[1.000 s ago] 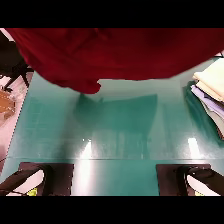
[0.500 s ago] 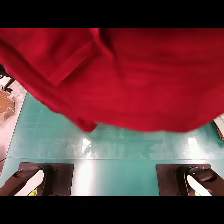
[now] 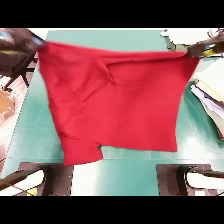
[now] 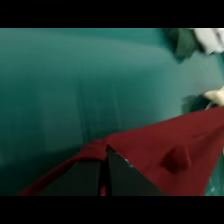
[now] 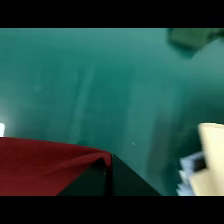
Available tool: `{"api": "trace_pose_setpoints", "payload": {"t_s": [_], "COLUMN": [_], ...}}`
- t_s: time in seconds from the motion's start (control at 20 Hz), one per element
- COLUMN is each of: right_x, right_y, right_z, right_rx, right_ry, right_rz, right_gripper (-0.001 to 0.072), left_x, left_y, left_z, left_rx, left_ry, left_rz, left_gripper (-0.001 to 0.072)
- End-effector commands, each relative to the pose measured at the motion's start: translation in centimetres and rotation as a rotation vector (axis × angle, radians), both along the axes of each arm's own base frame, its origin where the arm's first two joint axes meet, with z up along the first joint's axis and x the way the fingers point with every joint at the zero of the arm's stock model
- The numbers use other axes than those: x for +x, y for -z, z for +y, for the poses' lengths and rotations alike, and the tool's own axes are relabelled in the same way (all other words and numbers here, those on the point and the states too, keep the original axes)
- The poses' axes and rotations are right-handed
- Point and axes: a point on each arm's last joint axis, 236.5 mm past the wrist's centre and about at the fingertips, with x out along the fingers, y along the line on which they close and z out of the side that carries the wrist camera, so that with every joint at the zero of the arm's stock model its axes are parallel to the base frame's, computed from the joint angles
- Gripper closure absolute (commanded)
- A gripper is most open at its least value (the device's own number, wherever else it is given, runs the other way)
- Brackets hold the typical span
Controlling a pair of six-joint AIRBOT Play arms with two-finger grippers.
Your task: Fold the shirts.
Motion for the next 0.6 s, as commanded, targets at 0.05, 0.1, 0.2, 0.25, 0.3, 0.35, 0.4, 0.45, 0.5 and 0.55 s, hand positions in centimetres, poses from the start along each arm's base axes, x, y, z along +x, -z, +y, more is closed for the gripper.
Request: {"api": "trace_pose_setpoints", "payload": {"t_s": [0.05,0.1,0.2,0.25,0.3,0.35,0.4,0.45,0.5,0.55], "right_x": [7.7,8.0,6.6,5.0,3.6,2.6,2.0,1.5,0.9,0.3], "right_y": [11.6,13.3,16.9,18.5,19.6,20.6,21.2,21.8,22.5,23.1], "right_z": [-0.9,-1.0,-1.4,-1.8,-2.6,-2.4,-2.6,-2.8,-2.6,-2.3], "right_rx": [0.264,0.262,0.213,0.178,0.139,0.143,0.149,0.15,0.154,0.153], "right_ry": [0.064,0.069,0.087,0.088,0.098,0.099,0.106,0.113,0.113,0.108], "right_rz": [0.147,0.192,0.328,0.41,0.47,0.503,0.516,0.529,0.549,0.576], "right_gripper": [0.0694,0.0694,0.0694,0.0694,0.0694,0.0694,0.0693,0.0693,0.0694,0.0694], "left_x": [8.5,9.9,10.7,10.3,9.6,9.0,8.7,8.6,8.8,9.1], "left_y": [15.5,17.7,22.0,23.7,25.0,26.2,26.7,27.0,27.1,27.0], "left_z": [-1.2,-1.1,-0.6,-0.3,0.4,1.5,2.3,3.0,3.4,3.7], "left_rx": [-0.01,-0.011,0.002,0.034,0.091,0.168,0.219,0.262,0.286,0.304], "left_ry": [-0.052,-0.078,-0.099,-0.087,-0.078,-0.075,-0.07,-0.068,-0.069,-0.072], "left_rz": [0.149,0.16,0.222,0.26,0.295,0.32,0.327,0.322,0.31,0.295], "left_gripper": [0.0677,0.0677,0.0677,0.0678,0.0678,0.0678,0.0677,0.0677,0.0677,0.0677]}}
